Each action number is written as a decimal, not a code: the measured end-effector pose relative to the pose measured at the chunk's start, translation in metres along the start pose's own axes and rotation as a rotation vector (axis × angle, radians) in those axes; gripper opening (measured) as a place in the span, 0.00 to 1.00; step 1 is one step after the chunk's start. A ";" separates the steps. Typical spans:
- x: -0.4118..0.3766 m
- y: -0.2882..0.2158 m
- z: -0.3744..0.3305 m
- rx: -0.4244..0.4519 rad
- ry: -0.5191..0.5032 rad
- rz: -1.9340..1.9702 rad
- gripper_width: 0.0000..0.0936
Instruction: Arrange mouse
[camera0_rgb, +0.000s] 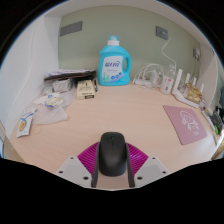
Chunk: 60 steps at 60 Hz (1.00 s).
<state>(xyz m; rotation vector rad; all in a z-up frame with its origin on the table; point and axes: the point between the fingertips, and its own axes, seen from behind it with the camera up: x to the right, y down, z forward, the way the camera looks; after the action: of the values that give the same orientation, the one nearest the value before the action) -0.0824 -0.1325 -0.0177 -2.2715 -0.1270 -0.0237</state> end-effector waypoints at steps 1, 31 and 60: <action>0.000 0.000 0.000 -0.001 -0.004 -0.009 0.43; 0.139 -0.201 -0.075 0.316 -0.117 0.043 0.38; 0.348 -0.047 0.073 -0.064 -0.035 0.076 0.49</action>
<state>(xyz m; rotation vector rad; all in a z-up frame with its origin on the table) 0.2573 -0.0180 -0.0087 -2.3396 -0.0586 0.0522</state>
